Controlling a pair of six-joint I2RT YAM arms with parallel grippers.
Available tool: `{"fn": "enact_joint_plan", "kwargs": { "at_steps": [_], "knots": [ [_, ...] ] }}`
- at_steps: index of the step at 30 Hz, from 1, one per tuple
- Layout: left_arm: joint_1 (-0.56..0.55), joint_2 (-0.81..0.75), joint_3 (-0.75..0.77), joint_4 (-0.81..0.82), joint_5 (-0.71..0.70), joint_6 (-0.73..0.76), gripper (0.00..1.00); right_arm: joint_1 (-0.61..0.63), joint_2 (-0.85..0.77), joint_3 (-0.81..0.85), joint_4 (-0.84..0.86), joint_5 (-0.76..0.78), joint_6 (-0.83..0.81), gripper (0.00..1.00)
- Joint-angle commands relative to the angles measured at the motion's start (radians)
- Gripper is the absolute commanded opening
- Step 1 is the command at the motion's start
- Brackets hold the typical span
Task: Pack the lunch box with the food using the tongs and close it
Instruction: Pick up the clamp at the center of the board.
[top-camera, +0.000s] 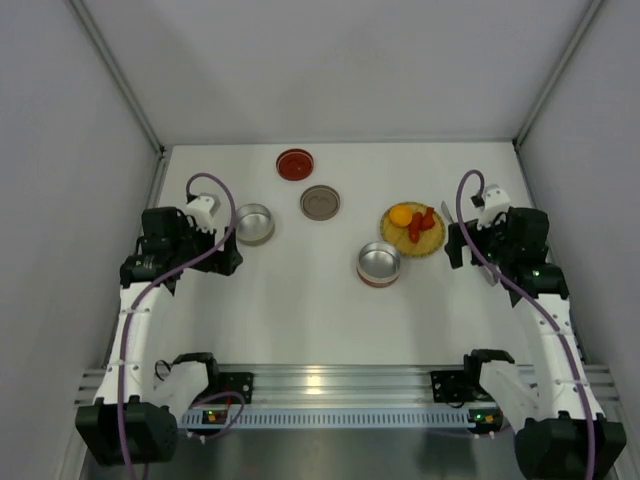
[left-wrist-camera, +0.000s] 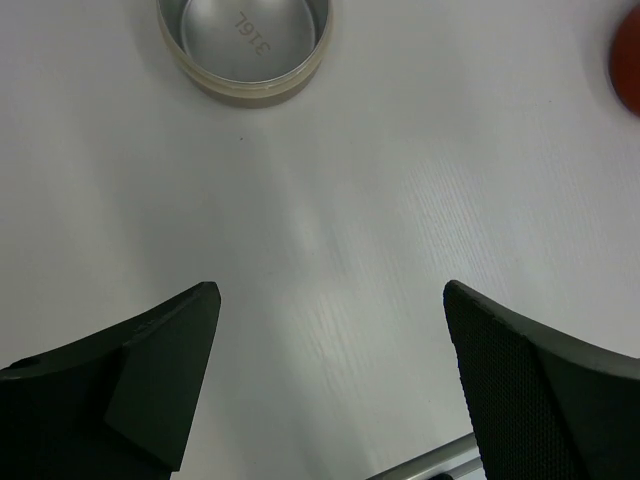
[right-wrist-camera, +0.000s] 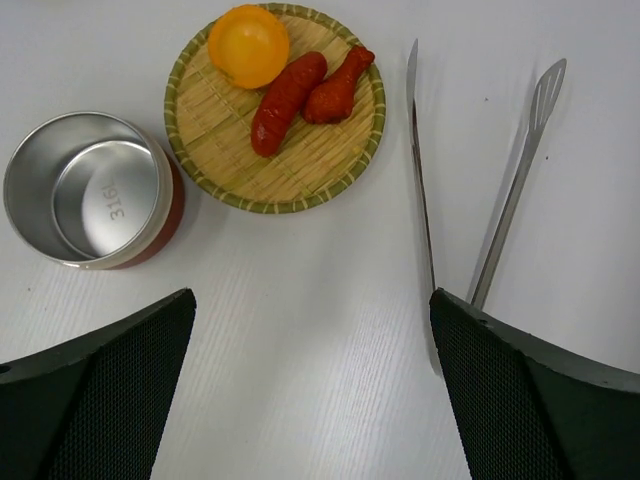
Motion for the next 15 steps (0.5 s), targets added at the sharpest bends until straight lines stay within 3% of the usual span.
{"fn": "enact_joint_plan", "kwargs": {
  "at_steps": [1, 11, 15],
  "knots": [
    [0.004, -0.02, 0.026, -0.01, 0.016, -0.014, 0.98, -0.031, 0.025, 0.037, -0.05, -0.015, -0.002, 0.99],
    [0.004, -0.014, 0.032, -0.042, 0.077, 0.023, 0.98, -0.229, 0.218, 0.174, -0.242, -0.045, -0.182, 0.99],
    [0.003, -0.005, 0.031, -0.047, 0.091, 0.03, 0.98, -0.332, 0.37, 0.257, -0.332, -0.015, -0.259, 0.99]
  ]
}}
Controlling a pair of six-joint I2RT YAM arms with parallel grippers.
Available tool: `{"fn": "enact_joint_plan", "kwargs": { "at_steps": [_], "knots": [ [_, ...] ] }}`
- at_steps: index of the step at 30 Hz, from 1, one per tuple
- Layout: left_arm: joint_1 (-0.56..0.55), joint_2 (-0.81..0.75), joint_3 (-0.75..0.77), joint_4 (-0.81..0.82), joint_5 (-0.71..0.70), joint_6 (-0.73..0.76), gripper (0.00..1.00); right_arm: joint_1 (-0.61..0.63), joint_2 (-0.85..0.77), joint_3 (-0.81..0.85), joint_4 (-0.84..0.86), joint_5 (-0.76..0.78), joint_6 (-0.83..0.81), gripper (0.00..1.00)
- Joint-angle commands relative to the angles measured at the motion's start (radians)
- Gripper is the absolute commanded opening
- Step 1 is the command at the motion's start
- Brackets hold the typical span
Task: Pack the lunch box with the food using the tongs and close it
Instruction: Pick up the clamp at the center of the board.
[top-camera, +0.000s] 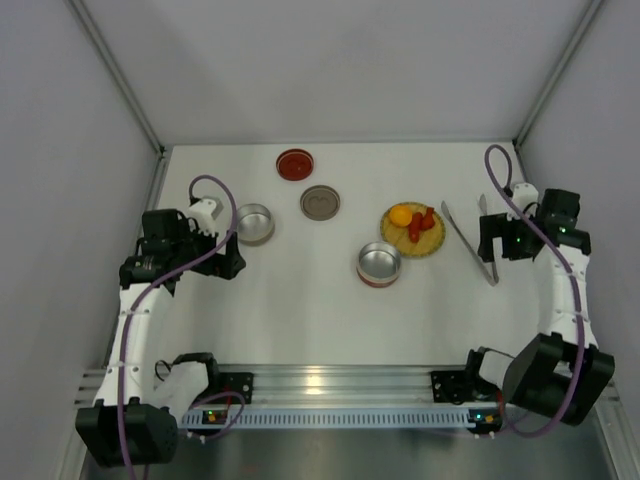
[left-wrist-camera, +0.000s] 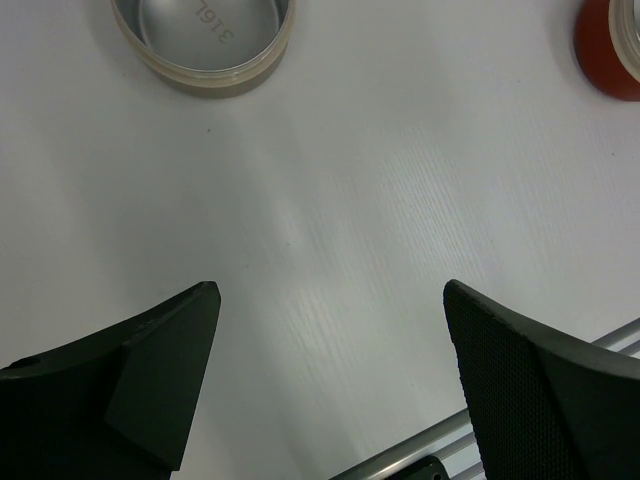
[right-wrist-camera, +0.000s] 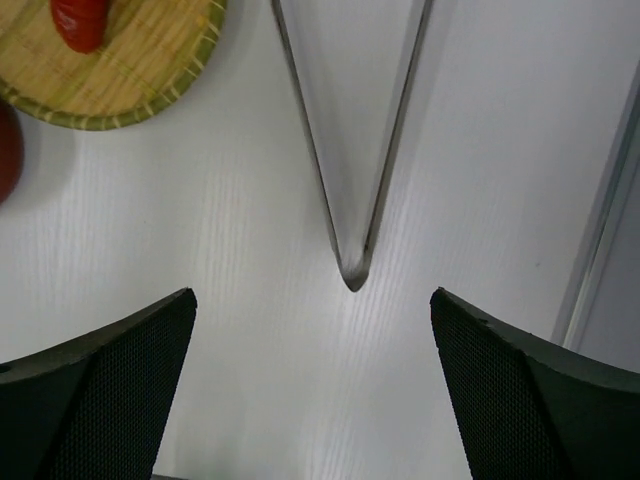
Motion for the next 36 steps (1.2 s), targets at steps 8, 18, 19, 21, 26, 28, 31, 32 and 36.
{"fn": "enact_joint_plan", "kwargs": {
  "at_steps": [8, 18, 19, 21, 26, 28, 31, 32, 36],
  "knots": [
    [0.004, 0.01, 0.042, -0.018, 0.071, 0.017, 0.98, -0.093, 0.245, 0.143, -0.166, 0.107, -0.13, 0.99],
    [0.003, -0.001, 0.044, -0.022, 0.077, 0.019, 0.98, -0.036, 0.406, 0.161, -0.079, 0.136, -0.118, 0.99],
    [0.003, -0.001, 0.044, -0.021, 0.077, 0.02, 0.98, -0.025, 0.412, 0.16, -0.066, 0.157, -0.103, 0.99],
    [0.004, -0.001, 0.042, -0.013, 0.062, 0.017, 0.98, 0.01, 0.438, 0.153, -0.046, 0.173, -0.075, 0.99],
    [0.003, -0.011, 0.045, -0.004, 0.053, 0.008, 0.98, 0.07, 0.504, 0.14, 0.053, 0.24, -0.023, 0.99],
    [0.004, -0.016, 0.056, -0.015, 0.053, -0.003, 0.98, 0.077, 0.536, 0.147, 0.087, 0.265, -0.007, 1.0],
    [0.003, -0.036, 0.082, -0.016, 0.06, -0.015, 0.98, 0.08, 0.595, 0.16, 0.118, 0.28, 0.002, 0.99],
    [0.003, -0.04, 0.093, -0.016, 0.062, -0.018, 0.98, 0.08, 0.615, 0.161, 0.138, 0.279, 0.002, 0.99],
    [0.003, -0.043, 0.105, -0.012, 0.061, -0.018, 0.98, 0.084, 0.645, 0.169, 0.176, 0.227, -0.01, 0.99]
  ]
}}
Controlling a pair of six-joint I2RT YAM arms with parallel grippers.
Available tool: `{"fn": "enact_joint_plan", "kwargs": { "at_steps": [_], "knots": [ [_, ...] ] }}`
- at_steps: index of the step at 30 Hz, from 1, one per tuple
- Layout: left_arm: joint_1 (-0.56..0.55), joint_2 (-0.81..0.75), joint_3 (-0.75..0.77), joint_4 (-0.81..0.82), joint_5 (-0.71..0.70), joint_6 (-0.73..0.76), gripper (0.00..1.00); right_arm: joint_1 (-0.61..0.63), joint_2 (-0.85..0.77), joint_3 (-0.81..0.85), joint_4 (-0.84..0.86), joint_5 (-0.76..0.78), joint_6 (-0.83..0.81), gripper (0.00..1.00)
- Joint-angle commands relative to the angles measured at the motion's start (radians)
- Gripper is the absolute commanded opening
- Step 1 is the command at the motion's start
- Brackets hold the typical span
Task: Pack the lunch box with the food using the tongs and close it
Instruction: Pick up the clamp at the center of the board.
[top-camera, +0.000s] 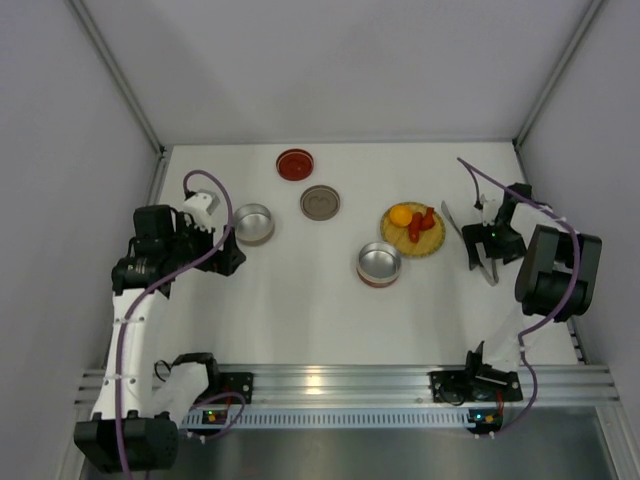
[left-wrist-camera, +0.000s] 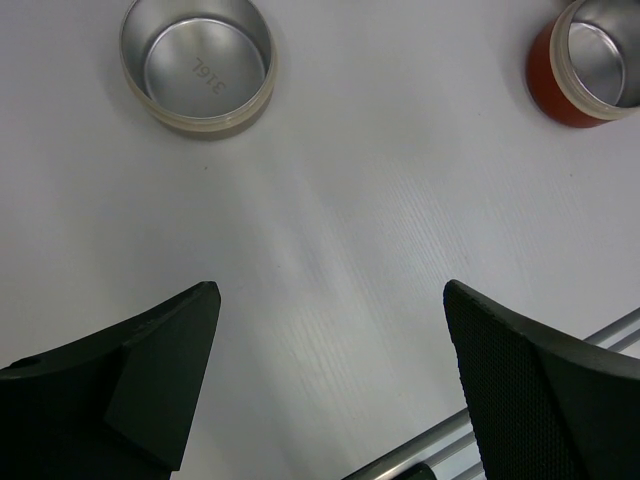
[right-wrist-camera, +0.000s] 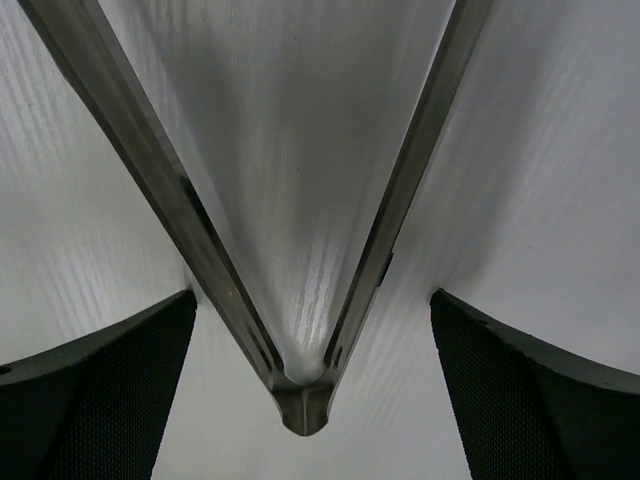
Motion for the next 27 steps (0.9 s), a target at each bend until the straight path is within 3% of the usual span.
{"fn": "enact_joint_plan", "kwargs": {
  "at_steps": [1, 10, 27],
  "knots": [
    [0.003, -0.013, 0.04, 0.019, 0.014, -0.011, 0.98, 0.013, 0.008, 0.035, 0.116, -0.024, 0.005, 0.99],
    [0.003, 0.03, 0.019, 0.048, 0.022, -0.025, 0.98, 0.039, 0.041, 0.044, 0.168, -0.087, -0.008, 0.97],
    [0.003, 0.053, 0.022, 0.051, 0.025, -0.024, 0.98, 0.039, 0.102, 0.053, 0.188, -0.138, -0.025, 0.82]
  ]
}}
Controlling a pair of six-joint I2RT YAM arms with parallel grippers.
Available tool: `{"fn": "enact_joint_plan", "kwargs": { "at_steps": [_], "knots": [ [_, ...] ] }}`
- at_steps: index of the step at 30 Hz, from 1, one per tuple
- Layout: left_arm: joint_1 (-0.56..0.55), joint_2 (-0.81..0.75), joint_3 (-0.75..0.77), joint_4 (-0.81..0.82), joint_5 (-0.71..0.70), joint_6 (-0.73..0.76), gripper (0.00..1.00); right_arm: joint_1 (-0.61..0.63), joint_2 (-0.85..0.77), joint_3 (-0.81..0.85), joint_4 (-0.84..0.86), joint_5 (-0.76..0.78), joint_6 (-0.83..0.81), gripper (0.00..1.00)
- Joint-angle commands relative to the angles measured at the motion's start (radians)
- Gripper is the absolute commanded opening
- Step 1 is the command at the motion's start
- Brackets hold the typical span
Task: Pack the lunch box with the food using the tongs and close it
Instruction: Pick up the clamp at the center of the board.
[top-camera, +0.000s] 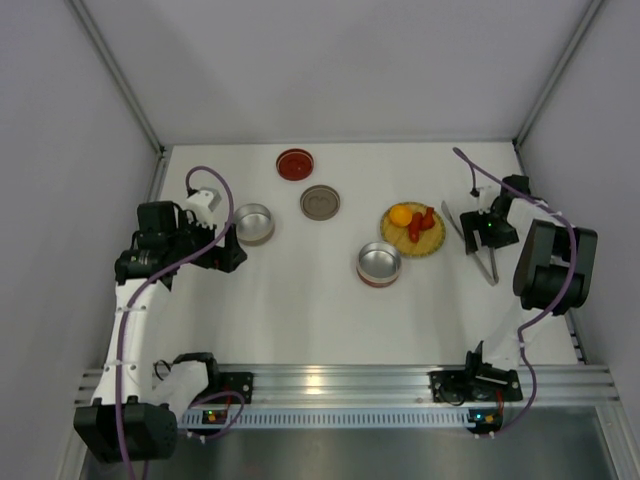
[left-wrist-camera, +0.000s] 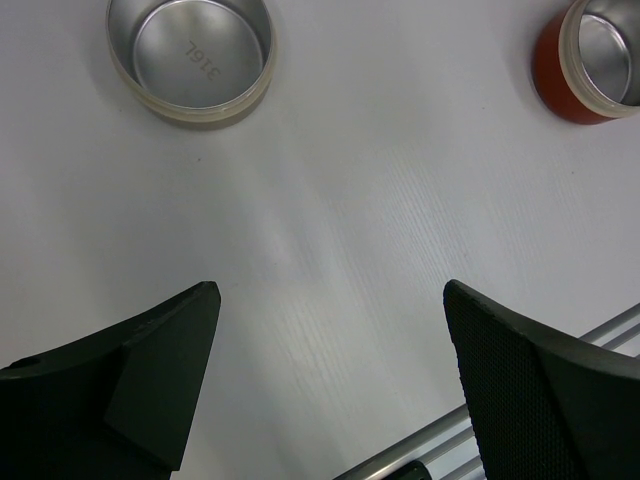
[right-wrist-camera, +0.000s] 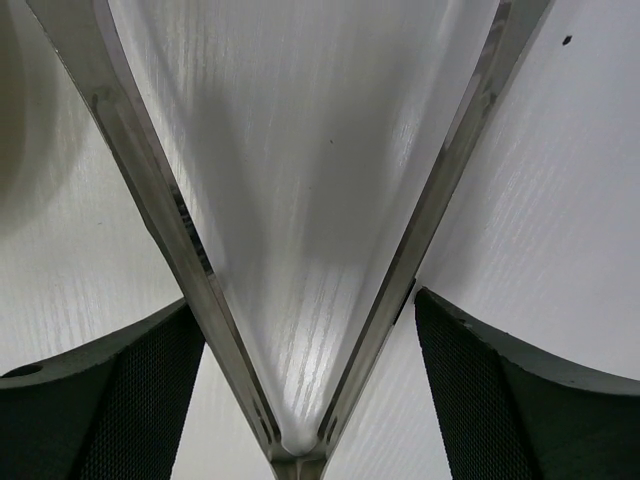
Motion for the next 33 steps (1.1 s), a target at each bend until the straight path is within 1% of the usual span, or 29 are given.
{"fn": "enact_joint_plan", "kwargs": {
  "at_steps": [1, 2, 6, 8, 11, 12, 15, 19, 25, 27, 33],
  "knots": [
    [0.003, 0.006, 0.009, 0.044, 0.023, -0.011, 0.98, 0.013, 0.059, 0.015, 0.054, -0.068, -0.017, 0.82],
    [0.003, 0.006, 0.009, 0.044, 0.023, -0.009, 0.98, 0.014, 0.062, 0.02, 0.051, -0.071, -0.02, 0.81],
    [0.003, 0.009, 0.012, 0.04, 0.02, -0.005, 0.98, 0.014, 0.089, 0.042, 0.025, -0.076, -0.04, 0.73],
    [0.003, 0.007, 0.009, 0.035, 0.017, -0.002, 0.98, 0.014, 0.091, 0.04, 0.022, -0.076, -0.043, 0.72],
    [0.003, 0.006, 0.006, 0.035, 0.015, 0.001, 0.98, 0.014, 0.085, 0.037, 0.02, -0.076, -0.045, 0.63],
    [0.003, 0.006, 0.007, 0.035, 0.014, 0.002, 0.98, 0.013, 0.071, 0.031, 0.019, -0.074, -0.046, 0.58],
    [0.003, 0.004, 0.007, 0.03, 0.011, 0.005, 0.98, 0.001, 0.03, 0.029, 0.002, -0.082, -0.051, 0.51],
    [0.001, 0.001, 0.009, 0.027, 0.011, 0.005, 0.98, -0.053, -0.035, 0.063, -0.07, -0.12, -0.074, 0.48],
    [0.003, -0.005, 0.012, 0.024, 0.014, 0.003, 0.98, -0.105, -0.151, 0.132, -0.231, -0.155, -0.144, 0.41],
    [0.003, -0.008, 0.012, 0.024, 0.014, 0.003, 0.98, -0.113, -0.185, 0.163, -0.297, -0.174, -0.169, 0.4],
    [0.003, -0.013, 0.012, 0.018, 0.015, 0.003, 0.98, -0.119, -0.274, 0.221, -0.414, -0.215, -0.21, 0.37]
  ]
}}
